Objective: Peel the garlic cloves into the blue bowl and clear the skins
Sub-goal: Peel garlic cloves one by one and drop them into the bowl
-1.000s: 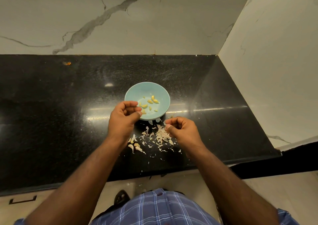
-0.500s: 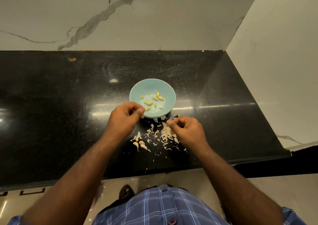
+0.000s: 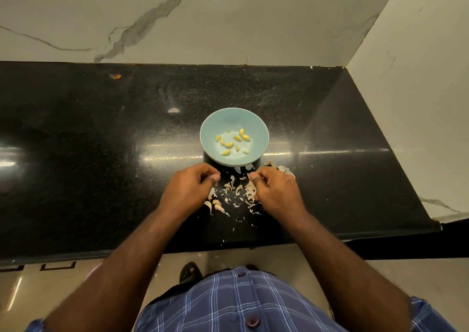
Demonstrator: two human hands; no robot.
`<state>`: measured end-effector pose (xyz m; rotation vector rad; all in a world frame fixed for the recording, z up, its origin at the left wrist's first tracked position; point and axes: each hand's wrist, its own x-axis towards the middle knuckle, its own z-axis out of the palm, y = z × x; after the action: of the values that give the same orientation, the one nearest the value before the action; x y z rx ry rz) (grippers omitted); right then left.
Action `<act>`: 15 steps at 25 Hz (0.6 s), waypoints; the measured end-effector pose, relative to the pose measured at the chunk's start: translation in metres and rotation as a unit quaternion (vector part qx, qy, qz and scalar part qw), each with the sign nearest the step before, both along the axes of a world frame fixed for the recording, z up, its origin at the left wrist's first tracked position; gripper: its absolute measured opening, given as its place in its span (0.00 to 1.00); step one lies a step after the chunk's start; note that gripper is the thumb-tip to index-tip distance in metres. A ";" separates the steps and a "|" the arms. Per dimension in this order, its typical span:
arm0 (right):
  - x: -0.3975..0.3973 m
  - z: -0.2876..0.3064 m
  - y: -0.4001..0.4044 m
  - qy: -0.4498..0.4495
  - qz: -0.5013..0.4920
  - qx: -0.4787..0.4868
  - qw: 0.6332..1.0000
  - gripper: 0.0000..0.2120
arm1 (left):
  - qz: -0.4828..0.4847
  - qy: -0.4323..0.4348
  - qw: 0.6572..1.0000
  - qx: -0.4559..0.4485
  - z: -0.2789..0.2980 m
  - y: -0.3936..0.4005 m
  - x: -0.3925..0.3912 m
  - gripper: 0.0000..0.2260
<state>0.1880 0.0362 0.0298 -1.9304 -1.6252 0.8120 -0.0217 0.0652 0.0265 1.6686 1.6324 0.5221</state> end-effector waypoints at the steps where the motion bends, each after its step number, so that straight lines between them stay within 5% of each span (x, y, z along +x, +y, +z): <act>1: 0.000 -0.002 0.000 -0.005 0.010 -0.001 1.000 0.07 | -0.010 0.023 1.000 0.009 -0.002 -0.001 0.002 0.05; 9: 0.001 0.002 -0.004 0.022 -0.007 0.030 0.999 0.06 | -0.109 0.179 0.974 0.089 -0.017 0.002 0.021 0.12; 15: 0.007 0.004 -0.009 0.025 -0.016 0.029 0.999 0.07 | -0.119 0.192 0.971 0.079 -0.017 0.005 0.026 0.06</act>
<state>0.1949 0.0274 0.0340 -1.8760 -1.5662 0.7855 0.0043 0.0703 0.0090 2.1563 1.6538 0.2205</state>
